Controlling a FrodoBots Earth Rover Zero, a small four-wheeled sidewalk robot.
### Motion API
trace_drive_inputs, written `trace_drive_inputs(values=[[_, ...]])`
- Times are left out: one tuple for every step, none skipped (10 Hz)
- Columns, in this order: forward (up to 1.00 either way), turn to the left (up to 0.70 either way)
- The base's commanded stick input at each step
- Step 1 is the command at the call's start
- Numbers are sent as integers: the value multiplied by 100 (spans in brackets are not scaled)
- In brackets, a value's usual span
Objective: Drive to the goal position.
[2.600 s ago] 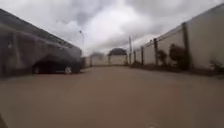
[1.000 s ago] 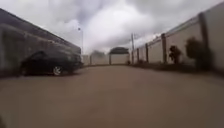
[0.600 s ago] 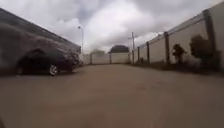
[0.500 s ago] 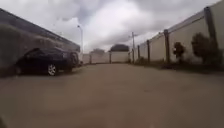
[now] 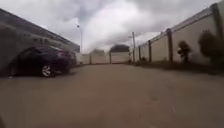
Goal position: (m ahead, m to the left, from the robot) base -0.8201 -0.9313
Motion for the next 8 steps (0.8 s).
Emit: trace_drive_inputs(values=[[85, 1], [85, 1], [85, 1], [85, 1], [85, 1], [85, 1], [85, 1], [85, 1]])
